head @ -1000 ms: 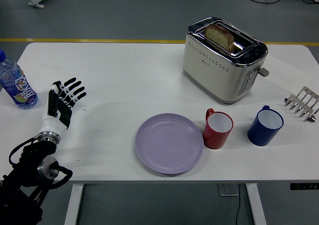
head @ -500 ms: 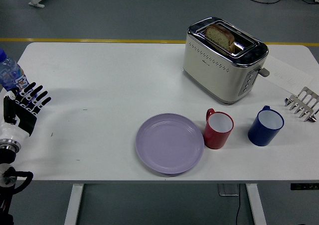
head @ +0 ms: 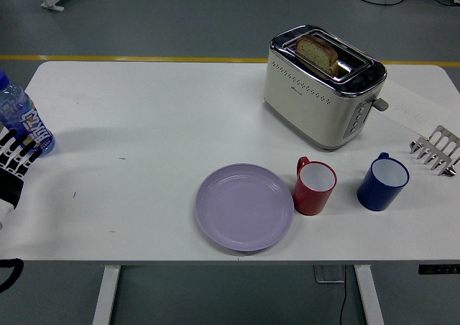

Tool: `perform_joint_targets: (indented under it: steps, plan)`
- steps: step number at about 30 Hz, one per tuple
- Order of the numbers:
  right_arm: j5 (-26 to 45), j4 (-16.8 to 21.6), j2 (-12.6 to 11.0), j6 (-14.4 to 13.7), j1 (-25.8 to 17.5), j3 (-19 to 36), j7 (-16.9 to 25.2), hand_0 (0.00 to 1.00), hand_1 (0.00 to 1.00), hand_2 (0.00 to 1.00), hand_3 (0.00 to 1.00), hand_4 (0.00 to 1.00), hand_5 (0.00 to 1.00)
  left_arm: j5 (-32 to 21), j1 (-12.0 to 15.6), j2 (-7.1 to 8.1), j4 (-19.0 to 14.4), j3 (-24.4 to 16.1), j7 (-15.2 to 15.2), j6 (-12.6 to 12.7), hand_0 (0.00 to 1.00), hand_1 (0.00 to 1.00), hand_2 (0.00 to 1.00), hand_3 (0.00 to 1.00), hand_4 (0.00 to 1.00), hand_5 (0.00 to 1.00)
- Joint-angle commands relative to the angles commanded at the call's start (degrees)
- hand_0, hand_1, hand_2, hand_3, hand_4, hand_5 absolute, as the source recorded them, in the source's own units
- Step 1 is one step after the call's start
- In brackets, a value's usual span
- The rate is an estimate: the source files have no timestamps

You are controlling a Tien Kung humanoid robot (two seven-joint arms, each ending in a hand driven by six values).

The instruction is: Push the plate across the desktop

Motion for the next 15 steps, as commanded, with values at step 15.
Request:
perform_joint_targets:
  steps: [15]
  plan:
    - [-0.9,0.0,0.0,0.2,0.3,0.5,0.1,0.57,0.532,0.612,0.594,0.097,0.562,0.2,-0.4,-0.59,-0.5,-2.4,0.0,0.0,0.589,0.658,0.65,0.62,0.472,0.998]
